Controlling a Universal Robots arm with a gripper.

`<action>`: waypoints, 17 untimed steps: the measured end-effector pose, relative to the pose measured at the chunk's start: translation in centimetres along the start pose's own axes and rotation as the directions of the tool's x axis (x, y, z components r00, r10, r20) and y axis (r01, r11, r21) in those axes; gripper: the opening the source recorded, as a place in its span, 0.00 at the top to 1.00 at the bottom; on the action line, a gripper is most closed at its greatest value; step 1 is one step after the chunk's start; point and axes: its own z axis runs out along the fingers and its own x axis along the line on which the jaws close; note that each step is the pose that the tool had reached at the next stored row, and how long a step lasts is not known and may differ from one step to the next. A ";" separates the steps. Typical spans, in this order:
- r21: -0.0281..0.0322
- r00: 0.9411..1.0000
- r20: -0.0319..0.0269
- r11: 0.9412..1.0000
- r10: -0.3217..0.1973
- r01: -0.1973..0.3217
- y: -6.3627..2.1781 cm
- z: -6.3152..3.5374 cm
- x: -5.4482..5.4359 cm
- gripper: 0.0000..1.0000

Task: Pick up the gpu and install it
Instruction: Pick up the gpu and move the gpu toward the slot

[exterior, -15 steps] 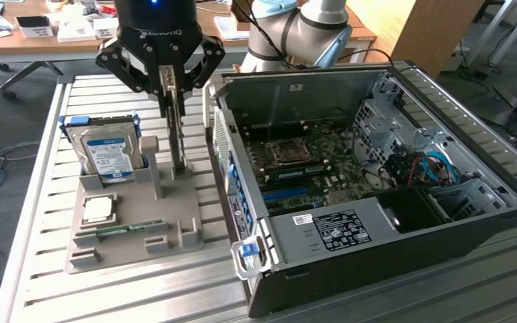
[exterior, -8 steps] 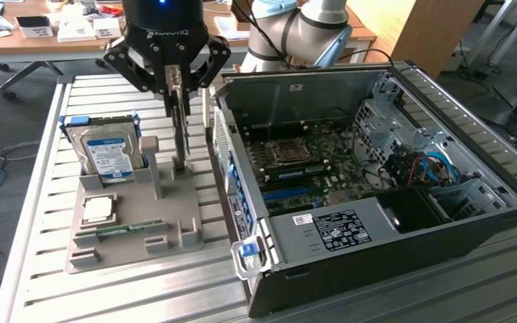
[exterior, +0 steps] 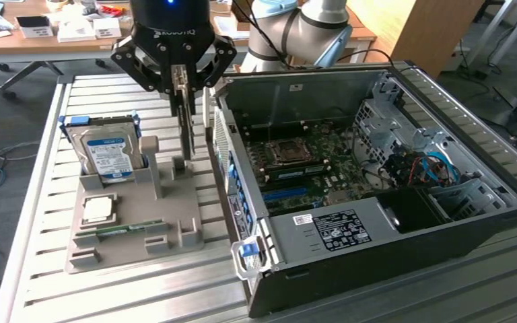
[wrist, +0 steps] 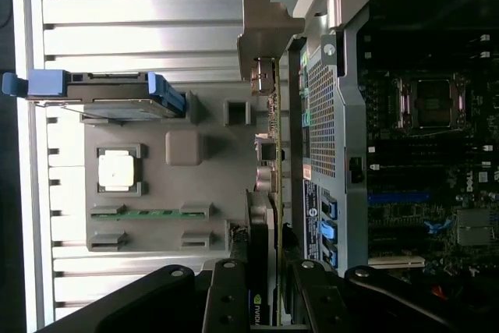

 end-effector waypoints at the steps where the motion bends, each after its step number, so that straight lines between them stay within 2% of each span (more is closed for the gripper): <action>1: 0.000 1.000 0.000 1.000 0.000 0.000 0.00 0.00 0.0 0.73; 9: 0.000 1.000 0.000 1.000 0.000 0.000 0.01 0.00 -0.2 0.73; 17: 0.000 1.000 0.000 1.000 0.000 0.000 0.05 0.02 -1.0 0.73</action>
